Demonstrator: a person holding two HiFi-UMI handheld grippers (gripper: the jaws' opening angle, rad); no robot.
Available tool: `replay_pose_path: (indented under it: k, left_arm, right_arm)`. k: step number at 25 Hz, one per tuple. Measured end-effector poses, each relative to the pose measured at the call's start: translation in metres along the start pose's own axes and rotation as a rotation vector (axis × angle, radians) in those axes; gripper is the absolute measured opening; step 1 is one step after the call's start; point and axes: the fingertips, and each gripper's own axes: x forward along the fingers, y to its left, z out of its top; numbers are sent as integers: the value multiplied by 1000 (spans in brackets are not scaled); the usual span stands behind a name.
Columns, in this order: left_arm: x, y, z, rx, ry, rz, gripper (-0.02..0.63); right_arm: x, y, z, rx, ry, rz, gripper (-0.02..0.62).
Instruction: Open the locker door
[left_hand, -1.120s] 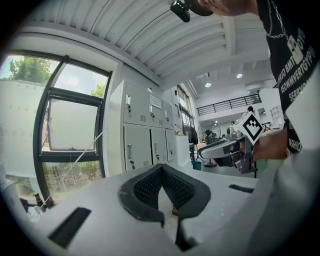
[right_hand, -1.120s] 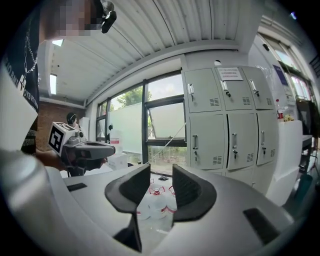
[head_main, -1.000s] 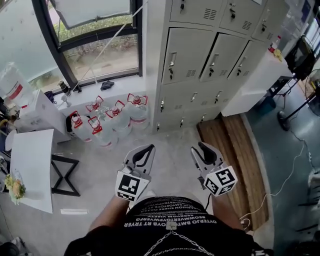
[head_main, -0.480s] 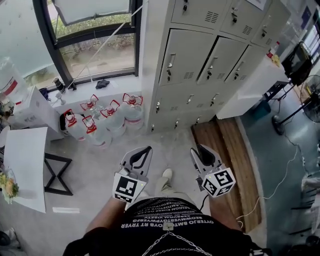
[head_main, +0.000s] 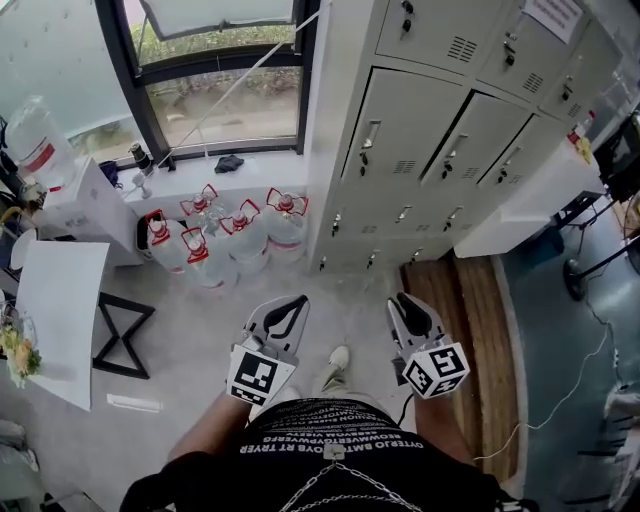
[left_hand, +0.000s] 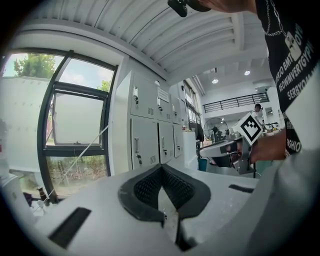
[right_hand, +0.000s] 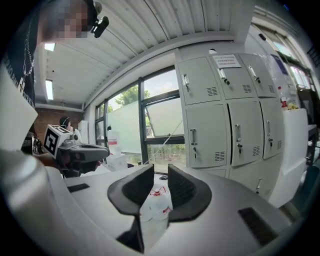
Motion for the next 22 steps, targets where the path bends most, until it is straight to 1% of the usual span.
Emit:
replay_pose_path:
  k: [3,6,8,12,16,22]
  left_arm:
    - [16,6,2,7,11,10,-6]
    - [31,22,-2,19,46,40,-6]
    - [44,33,-2,10,58,60,-6]
    - [74,50,16,-9,36,83,-6]
    - [107,57,35,25,23,96,-6]
    - [159,62,53,63,16,124,-6]
  right_arm:
    - [21,-19,5,14,-10,15,80]
    - [47,-32,14,18,-27,54,80]
    - [62,-41,19,21,-35,77,80]
    - [85,-61,22,35,-31,109,81]
    - [96,-91,25,53,-27,125,84]
    - [101,-150,40,58,-75,114,84]
